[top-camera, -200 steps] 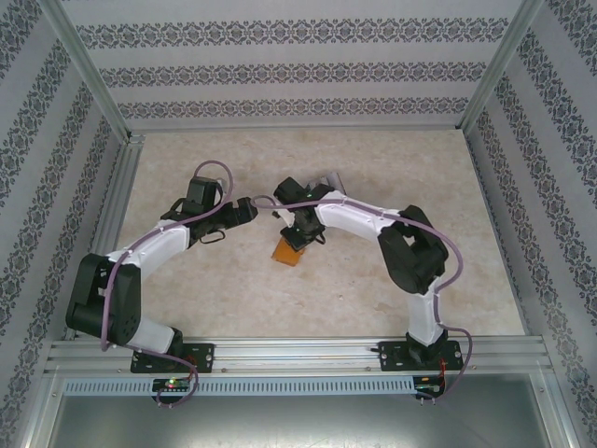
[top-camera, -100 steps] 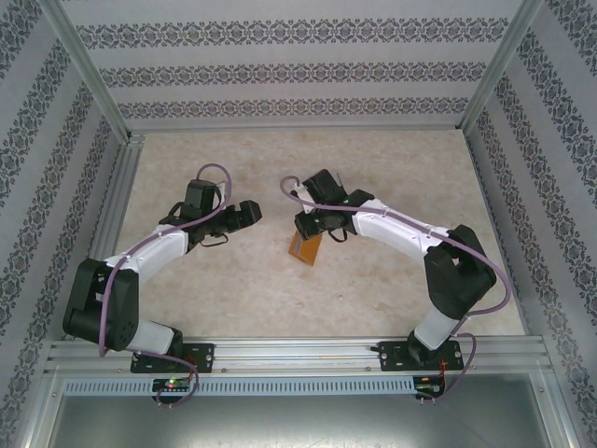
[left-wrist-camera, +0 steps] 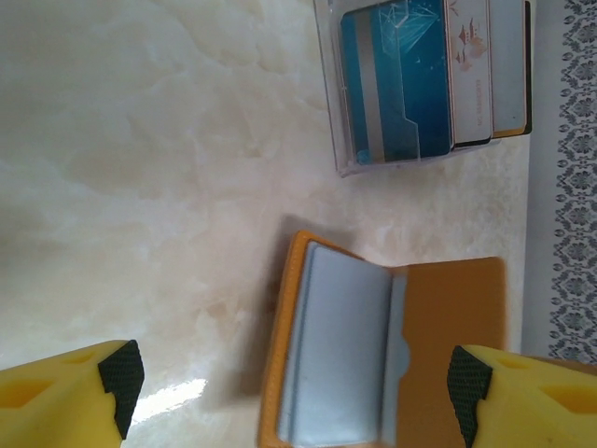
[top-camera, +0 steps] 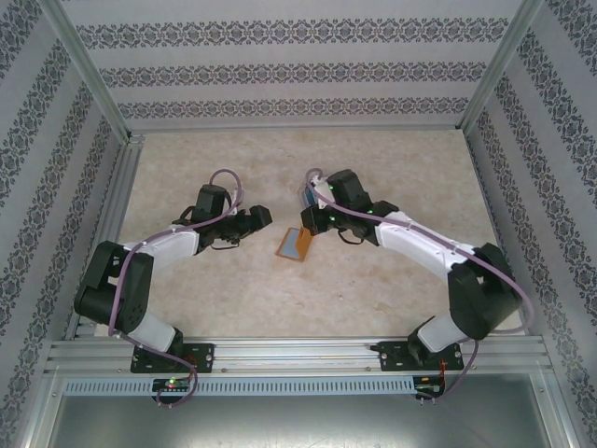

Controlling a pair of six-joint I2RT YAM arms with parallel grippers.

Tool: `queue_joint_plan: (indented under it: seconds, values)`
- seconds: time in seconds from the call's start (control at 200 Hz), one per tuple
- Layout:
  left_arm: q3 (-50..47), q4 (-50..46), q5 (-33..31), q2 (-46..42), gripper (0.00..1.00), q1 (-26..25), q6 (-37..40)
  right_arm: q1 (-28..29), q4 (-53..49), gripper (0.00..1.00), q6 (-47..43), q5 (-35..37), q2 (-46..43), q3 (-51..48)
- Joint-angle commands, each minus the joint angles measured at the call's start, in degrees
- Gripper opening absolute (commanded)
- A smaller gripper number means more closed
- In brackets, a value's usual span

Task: Put the credit cards into the card holder
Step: Pick up the card holder from the center of the table, then place the card holder at the center of the table.

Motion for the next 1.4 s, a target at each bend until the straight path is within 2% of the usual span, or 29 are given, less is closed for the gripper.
queue_joint_plan:
  seconds: [0.0,0.145,0.365,0.455,0.724,1.009,1.084,1.144,1.269,1.329,1.394]
  values:
    - [2.57,3.99,5.94,2.00,0.87,-0.11,-3.42,-1.65,9.38,0.06,3.38,-4.53,-4.67,-2.54]
    - [3.09,12.04,13.15,4.84,0.86,-0.03,-8.55,-4.20,16.06,0.05,6.98,-7.62,-8.31,-6.05]
    - [3.80,20.97,19.27,6.57,0.78,-0.18,-16.12,-5.77,23.00,0.04,11.91,-10.24,-10.37,-6.65]
    - [4.19,23.07,20.55,6.42,0.73,-0.20,-18.25,-5.86,24.88,0.04,13.36,-11.19,-10.69,-5.95]
    - [4.87,28.28,22.91,6.52,0.72,-0.23,-23.98,-5.96,31.95,0.03,17.62,-12.07,-10.80,-3.83]
    - [5.78,28.61,23.14,6.63,0.69,-0.24,-24.98,-6.03,38.74,0.02,21.79,-12.94,-9.82,-3.29]
    - [5.27,32.45,23.52,7.44,0.69,-0.26,-28.97,-6.03,39.90,0.02,22.34,-12.68,-9.91,-3.40]
    - [4.72,39.99,24.33,8.82,0.68,-0.25,-34.84,-6.08,39.66,0.02,22.25,-12.82,-9.67,-3.12]
    - [4.60,52.14,25.24,11.39,0.61,-0.35,-44.44,-6.29,40.86,0.02,22.73,-12.64,-8.82,-3.75]
    - [4.56,52.79,25.58,11.29,0.55,-0.29,-45.41,-6.30,41.46,0.02,22.94,-12.25,-8.53,-4.38]
    - [4.68,49.48,25.64,10.00,0.46,-0.33,-43.34,-6.47,41.67,0.02,23.00,-12.11,-8.41,-4.76]
